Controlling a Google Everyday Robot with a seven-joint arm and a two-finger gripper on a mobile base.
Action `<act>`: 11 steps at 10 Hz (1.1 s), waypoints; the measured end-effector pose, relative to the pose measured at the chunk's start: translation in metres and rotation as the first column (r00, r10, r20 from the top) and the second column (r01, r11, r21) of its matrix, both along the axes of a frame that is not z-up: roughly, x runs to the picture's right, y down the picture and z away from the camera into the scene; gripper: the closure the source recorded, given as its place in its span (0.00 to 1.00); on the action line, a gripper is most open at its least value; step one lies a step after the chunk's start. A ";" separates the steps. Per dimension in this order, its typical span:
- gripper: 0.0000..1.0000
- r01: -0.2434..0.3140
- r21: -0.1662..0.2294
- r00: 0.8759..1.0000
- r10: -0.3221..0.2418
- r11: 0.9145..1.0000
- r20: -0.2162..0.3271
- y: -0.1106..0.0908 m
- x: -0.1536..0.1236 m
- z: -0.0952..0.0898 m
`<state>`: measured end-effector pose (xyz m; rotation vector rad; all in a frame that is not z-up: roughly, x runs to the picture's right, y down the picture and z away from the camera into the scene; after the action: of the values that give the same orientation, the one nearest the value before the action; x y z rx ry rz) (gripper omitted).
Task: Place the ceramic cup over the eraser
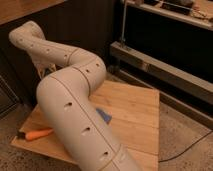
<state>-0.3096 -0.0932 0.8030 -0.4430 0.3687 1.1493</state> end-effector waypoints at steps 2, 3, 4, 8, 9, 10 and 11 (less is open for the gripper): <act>1.00 0.010 0.008 1.000 -0.010 1.000 0.002 -0.001 -0.001 0.002; 1.00 0.013 0.008 1.000 -0.013 1.000 -0.002 0.000 0.001 0.004; 1.00 0.015 0.008 1.000 -0.015 1.000 -0.004 0.001 0.001 0.006; 1.00 0.018 0.005 1.000 -0.018 1.000 -0.013 0.004 0.004 0.012; 1.00 0.018 0.005 1.000 -0.018 1.000 -0.016 0.004 0.006 0.015; 1.00 0.018 0.003 1.000 -0.017 1.000 -0.019 0.005 0.006 0.017; 1.00 0.018 0.001 1.000 -0.018 1.000 -0.023 0.006 0.008 0.019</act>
<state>-0.3015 -0.0875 0.8218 -0.4251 0.3918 1.1383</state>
